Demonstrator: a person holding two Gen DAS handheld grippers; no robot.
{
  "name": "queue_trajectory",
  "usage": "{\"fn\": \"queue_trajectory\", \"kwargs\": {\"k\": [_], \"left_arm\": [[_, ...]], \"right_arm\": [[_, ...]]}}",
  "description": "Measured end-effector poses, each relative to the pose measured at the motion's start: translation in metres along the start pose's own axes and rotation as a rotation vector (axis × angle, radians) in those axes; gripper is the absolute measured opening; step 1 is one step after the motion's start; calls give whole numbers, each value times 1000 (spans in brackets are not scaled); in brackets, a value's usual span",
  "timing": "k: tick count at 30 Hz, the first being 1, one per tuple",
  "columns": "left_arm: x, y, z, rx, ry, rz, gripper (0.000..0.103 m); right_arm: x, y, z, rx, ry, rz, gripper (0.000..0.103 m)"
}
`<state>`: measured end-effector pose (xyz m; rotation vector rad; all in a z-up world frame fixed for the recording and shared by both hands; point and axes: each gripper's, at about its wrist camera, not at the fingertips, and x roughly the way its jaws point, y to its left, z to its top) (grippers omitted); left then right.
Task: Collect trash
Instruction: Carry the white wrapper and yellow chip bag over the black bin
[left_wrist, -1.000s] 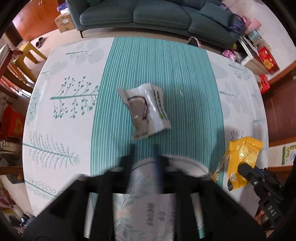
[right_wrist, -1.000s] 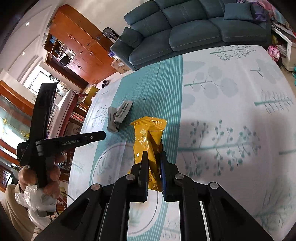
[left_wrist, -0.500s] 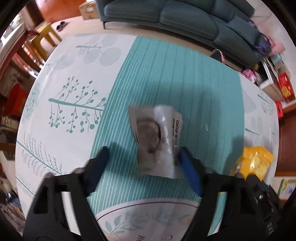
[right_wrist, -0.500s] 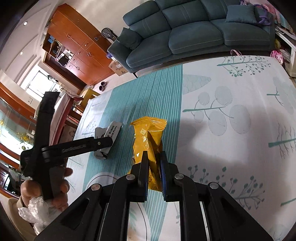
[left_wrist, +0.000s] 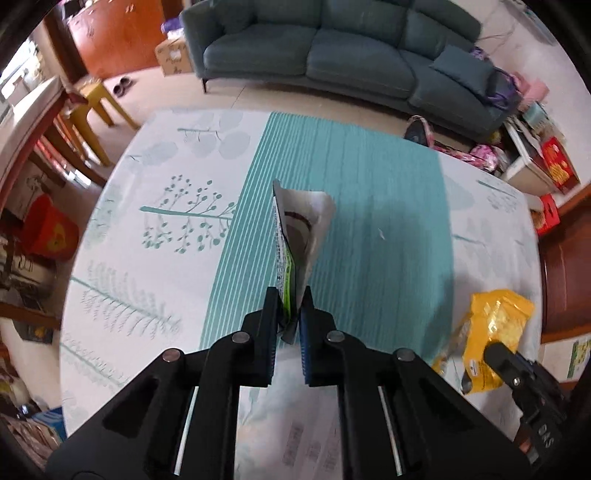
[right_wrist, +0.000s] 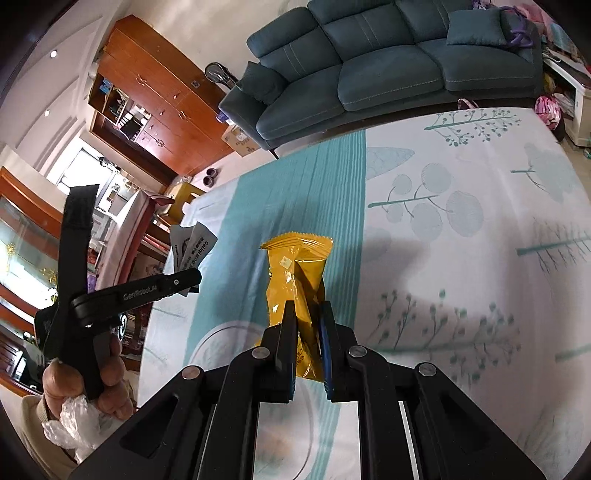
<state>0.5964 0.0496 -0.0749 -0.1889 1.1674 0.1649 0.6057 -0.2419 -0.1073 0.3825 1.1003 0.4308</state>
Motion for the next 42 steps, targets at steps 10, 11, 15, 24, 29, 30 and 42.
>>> {"fn": "queue_trajectory", "kwargs": {"k": [10,11,15,24,29,30,42], "left_arm": [[-127,34,-108,130,-81,-126,7],[-136,39,-120,135,-81,-142,7],[-180,61,-182,162,-74,-231,7],[-256,107,-325,252,-57,-342,7],[-272,130,-395,290,0,-354,8],[-272,134,-407,293,13,-356,8],[-192,137,-533,323,177,-328,8]], "right_arm": [[-81,65,-95,29,-80,-8,11],[-94,77,-114,39,-96,-14,11],[-135,119,-180,70,-147,-42,11],[-212,206,-339,118,-230,-124,11],[-235,241,-429,128,-186,-179,11],[-236,242,-439,130,-173,-185,11],[-170,190,-592,228,89,-262,11]]}}
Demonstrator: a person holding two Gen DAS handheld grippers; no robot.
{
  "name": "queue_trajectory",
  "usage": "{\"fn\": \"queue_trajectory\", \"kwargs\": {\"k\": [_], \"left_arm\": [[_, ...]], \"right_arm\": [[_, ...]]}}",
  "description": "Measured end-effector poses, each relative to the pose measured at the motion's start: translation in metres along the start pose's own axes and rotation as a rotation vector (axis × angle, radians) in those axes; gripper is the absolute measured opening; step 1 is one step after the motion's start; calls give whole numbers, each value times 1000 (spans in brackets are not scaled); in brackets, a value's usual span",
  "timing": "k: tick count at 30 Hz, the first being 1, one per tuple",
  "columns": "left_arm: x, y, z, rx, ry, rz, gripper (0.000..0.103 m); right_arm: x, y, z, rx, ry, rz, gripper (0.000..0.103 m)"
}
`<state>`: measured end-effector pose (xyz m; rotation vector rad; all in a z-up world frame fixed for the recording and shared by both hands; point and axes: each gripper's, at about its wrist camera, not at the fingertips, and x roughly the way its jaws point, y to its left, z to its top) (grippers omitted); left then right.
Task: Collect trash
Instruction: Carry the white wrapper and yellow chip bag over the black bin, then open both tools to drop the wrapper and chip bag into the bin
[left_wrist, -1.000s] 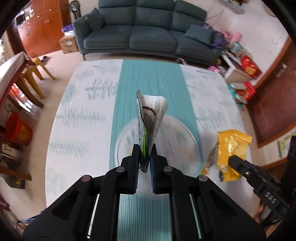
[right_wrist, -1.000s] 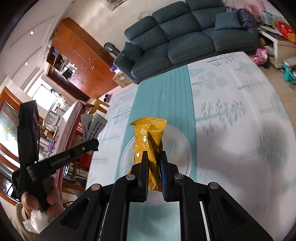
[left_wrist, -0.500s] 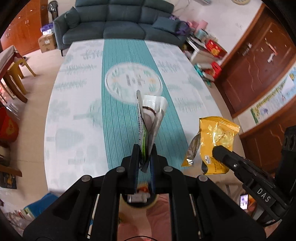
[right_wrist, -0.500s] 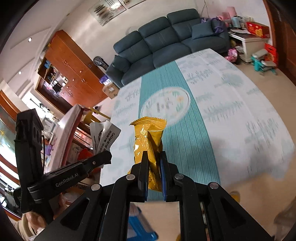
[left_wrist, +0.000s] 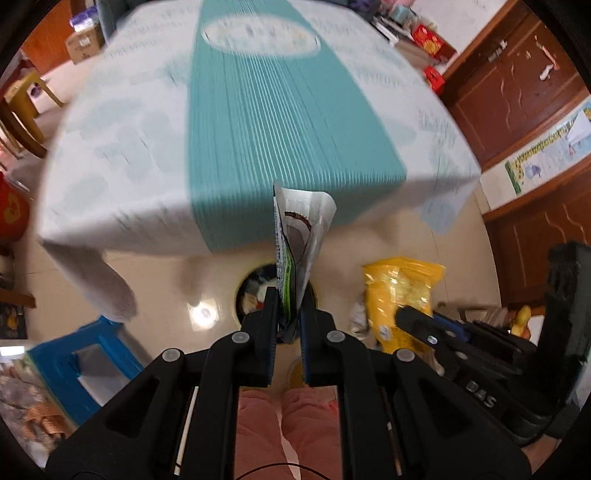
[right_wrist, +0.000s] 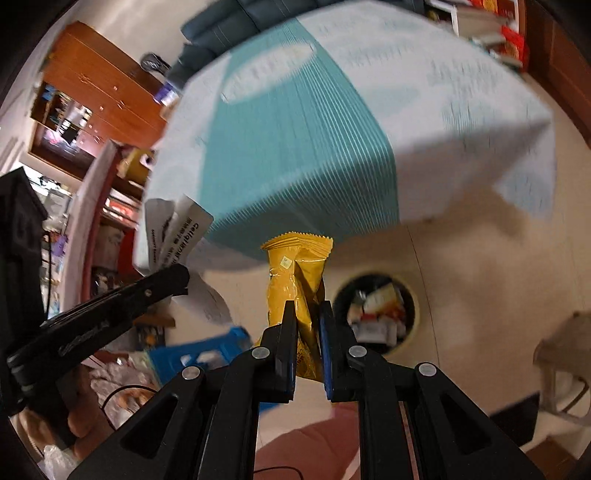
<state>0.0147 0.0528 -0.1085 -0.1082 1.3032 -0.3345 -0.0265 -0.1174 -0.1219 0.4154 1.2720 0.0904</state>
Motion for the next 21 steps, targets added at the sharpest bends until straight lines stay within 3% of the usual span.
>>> {"fn": "queue_trajectory", "kwargs": {"k": [8,16,17,19,21], "left_arm": [[139,13,-57,-47,83,-25,8],[258,42,-88,-92,109,21,12],[267,44,-89,-100,114,23,14],[292,53,-94,-120,129,31,31],[307,58,-91,-135,132,38,41]], "right_arm": [[119,-66,-45,-1,105,-42,11],[236,-116,-80,-23,166,-63,11],[252,-123,-85,-20,175,-59,12],[274,-130,-89,-17,187,-51,14],[295,-137,-85,-11,189,-45,25]]}}
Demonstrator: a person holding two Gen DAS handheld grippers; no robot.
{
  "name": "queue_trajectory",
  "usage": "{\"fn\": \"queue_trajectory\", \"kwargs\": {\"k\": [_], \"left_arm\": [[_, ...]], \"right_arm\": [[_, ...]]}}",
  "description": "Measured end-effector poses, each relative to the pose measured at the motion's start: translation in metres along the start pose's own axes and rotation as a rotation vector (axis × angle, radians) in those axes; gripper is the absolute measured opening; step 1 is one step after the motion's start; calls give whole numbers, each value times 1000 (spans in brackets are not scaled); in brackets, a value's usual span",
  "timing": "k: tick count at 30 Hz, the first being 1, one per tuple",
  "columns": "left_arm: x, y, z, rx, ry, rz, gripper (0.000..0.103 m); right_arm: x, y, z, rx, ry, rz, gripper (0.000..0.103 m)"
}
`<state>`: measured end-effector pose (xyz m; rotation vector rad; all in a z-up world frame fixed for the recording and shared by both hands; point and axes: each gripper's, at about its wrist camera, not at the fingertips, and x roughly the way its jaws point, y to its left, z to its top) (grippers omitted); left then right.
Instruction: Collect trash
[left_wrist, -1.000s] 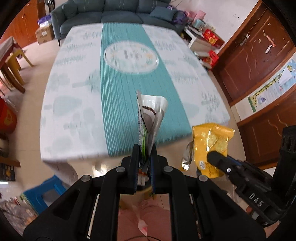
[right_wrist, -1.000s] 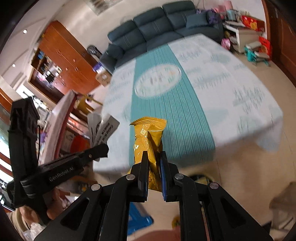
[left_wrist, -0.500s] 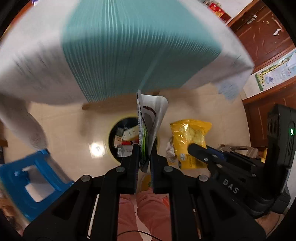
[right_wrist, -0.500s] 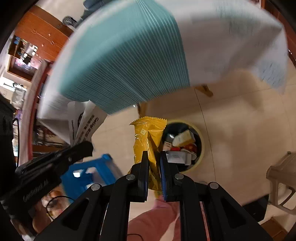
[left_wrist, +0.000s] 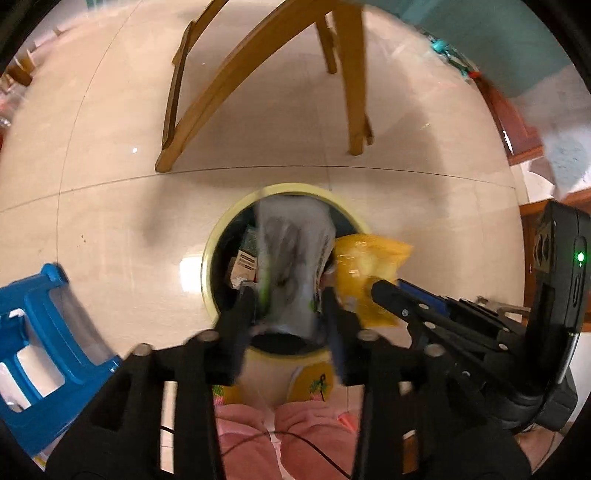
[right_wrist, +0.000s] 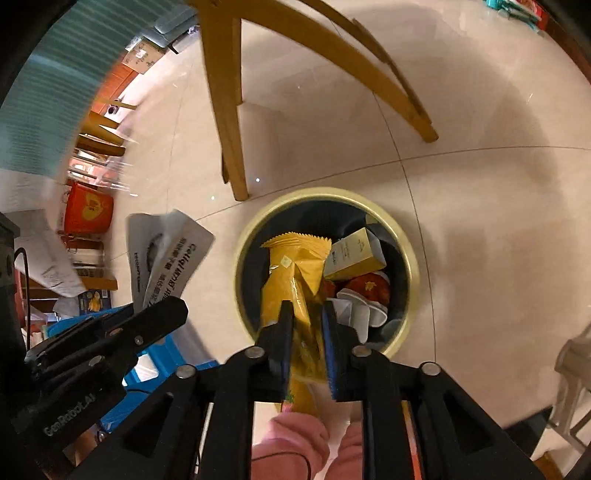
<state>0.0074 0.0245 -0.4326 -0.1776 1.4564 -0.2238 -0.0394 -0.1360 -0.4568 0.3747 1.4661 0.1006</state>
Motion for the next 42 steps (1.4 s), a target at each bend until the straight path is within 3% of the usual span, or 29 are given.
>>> {"fn": "queue_trajectory", "kwargs": {"k": [3,5,13,15,20,27,42], "left_arm": [[16,4,2,-8,-6,10,60],[20,6,3,-5,-14,27,66],[5,9,4,-27,-34,43,67],[-5,7,4,-29,-47,54,68],[-40,-1,5,-46,-83,69,68],[-118,-16,13,-72,-163,100,68],[-303,-60,36,-70,-323,158,68]], "right_arm": [[16,-6,7,23,-5,10,54],[24,-12,8,39,-6,23,56],[29,-17,18,24,-17,20,58],[20,-13,16,14,-30,17,67],[-22,-5,19,15,-73,20,68],[-96,7,31,9,-116,6,69],[-303,71,61,-86,-267,24,69]]}}
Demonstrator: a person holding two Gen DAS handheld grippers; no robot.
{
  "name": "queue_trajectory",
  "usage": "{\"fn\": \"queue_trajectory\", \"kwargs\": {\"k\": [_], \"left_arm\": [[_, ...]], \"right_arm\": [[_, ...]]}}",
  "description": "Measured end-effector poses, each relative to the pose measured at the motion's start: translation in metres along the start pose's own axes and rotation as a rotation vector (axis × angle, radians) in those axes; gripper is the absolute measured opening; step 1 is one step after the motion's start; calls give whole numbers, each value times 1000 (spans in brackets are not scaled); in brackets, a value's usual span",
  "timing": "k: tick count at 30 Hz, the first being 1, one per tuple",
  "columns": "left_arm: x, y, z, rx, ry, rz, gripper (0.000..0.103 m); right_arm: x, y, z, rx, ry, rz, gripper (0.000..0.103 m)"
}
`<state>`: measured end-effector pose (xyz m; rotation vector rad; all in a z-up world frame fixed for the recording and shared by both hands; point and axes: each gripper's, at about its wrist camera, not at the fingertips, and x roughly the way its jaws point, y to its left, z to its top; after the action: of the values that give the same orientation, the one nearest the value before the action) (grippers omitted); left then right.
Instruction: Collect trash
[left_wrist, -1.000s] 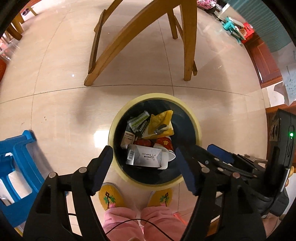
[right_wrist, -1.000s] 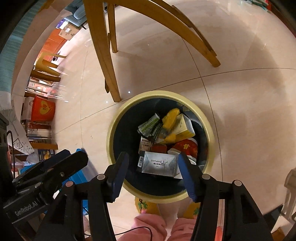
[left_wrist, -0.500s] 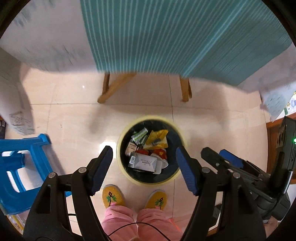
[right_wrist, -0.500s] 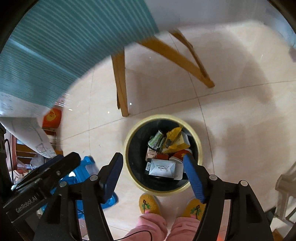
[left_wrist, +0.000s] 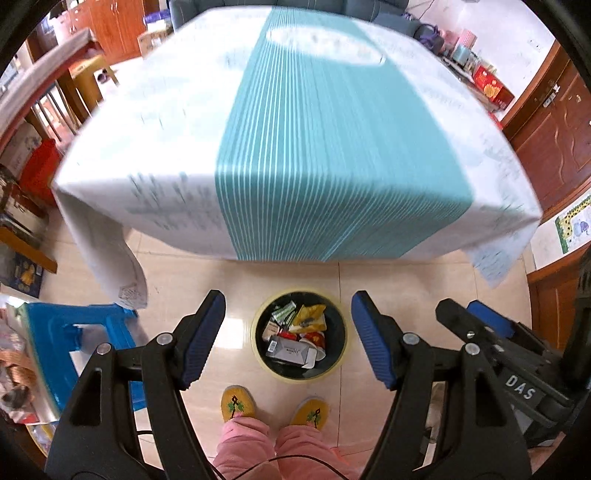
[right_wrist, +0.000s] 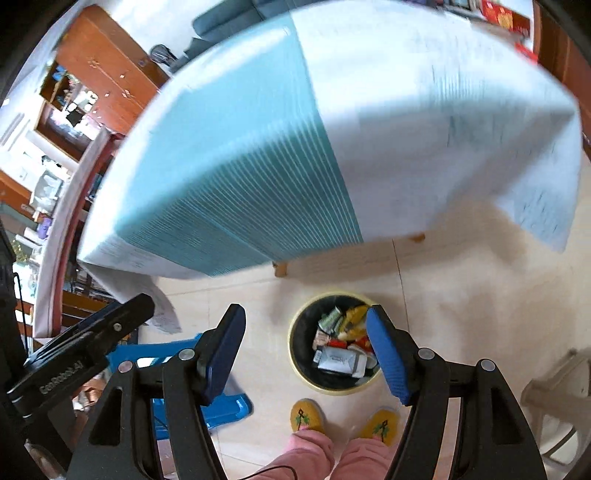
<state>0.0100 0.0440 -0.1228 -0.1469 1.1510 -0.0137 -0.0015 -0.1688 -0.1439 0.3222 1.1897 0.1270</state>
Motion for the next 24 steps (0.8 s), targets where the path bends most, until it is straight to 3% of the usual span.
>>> {"fn": "queue_trajectory", "kwargs": {"k": [14,24], "left_arm": [[-121,-11,34,18,-152,65,68],[-151,-23,37,28,-226,108,68]], "right_arm": [[-127,54,53,-98,-134,13,76],[-154,81,50,-163,-195,-13,76]]}}
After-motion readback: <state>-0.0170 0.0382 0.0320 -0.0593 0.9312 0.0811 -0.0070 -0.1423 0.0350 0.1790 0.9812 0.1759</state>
